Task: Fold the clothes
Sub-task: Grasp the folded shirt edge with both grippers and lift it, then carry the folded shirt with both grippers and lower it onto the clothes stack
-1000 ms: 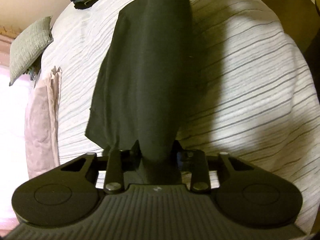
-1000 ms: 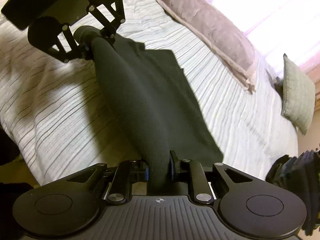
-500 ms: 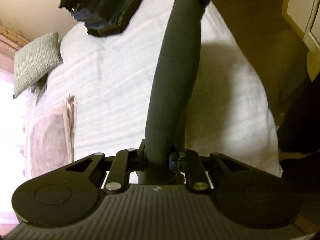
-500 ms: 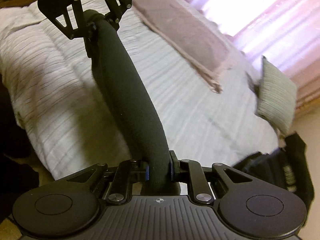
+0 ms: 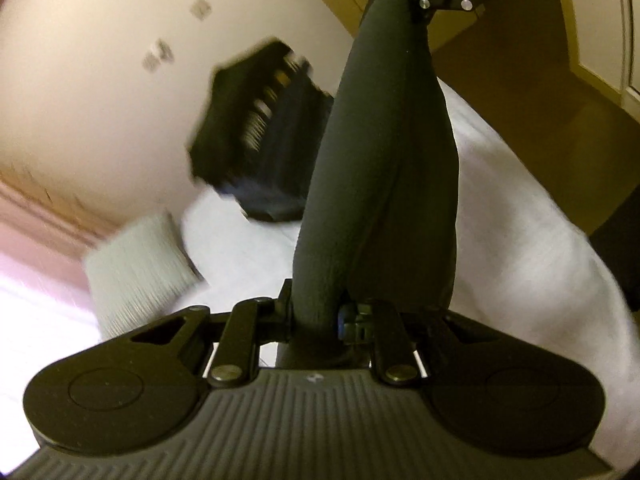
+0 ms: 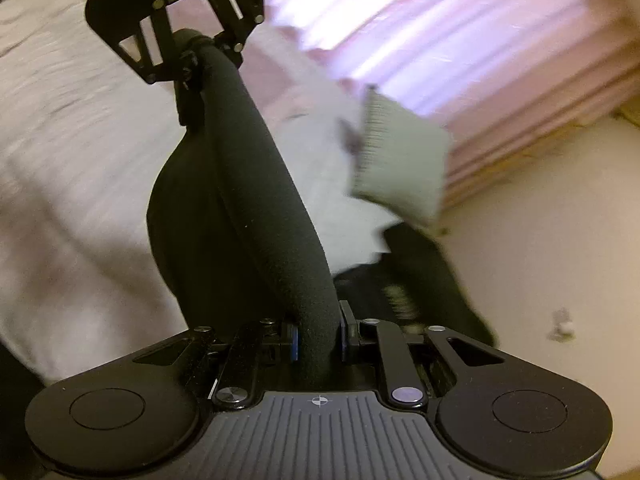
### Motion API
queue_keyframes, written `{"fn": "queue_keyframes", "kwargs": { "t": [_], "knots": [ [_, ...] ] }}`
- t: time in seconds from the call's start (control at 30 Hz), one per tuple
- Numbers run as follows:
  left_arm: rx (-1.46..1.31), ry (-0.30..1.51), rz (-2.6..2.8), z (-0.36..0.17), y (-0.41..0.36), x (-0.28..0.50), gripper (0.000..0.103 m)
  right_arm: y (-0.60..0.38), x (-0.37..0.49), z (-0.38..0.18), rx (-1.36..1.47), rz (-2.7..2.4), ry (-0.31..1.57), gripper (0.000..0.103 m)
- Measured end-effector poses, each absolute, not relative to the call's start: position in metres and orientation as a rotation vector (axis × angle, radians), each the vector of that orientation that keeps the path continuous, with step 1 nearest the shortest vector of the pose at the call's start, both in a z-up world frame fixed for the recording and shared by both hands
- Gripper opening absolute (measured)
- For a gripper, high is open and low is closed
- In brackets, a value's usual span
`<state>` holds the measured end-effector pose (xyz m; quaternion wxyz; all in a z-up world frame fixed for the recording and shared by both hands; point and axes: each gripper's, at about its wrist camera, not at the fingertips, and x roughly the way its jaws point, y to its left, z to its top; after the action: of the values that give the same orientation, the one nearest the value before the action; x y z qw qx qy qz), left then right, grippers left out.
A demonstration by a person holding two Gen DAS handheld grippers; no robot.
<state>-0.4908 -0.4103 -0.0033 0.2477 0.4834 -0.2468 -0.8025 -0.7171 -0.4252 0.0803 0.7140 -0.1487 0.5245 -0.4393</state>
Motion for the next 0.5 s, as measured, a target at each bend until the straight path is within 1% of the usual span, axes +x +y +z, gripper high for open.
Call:
{"fn": "queue_keyframes", "kwargs": {
  "t": [0.13,0.27,0.5],
  "knots": [
    [1.219,-0.785,-2.175,0.038,-0.455,-0.537,0.016,-0.463,-0.759,0.123,-0.366,-1.071,1.129,0.016],
    [1.129,-0.824,-2.151,0.078,-0.513,-0.599,0.016,-0.526,-0.824,0.162,-0.407,-1.120,1.073,0.016],
    [1.024,-0.791,-2.038,0.144,-0.655,-0.715,0.016,-0.666,-0.939,0.221,-0.577,-1.153,0.976,0.016]
  ]
}}
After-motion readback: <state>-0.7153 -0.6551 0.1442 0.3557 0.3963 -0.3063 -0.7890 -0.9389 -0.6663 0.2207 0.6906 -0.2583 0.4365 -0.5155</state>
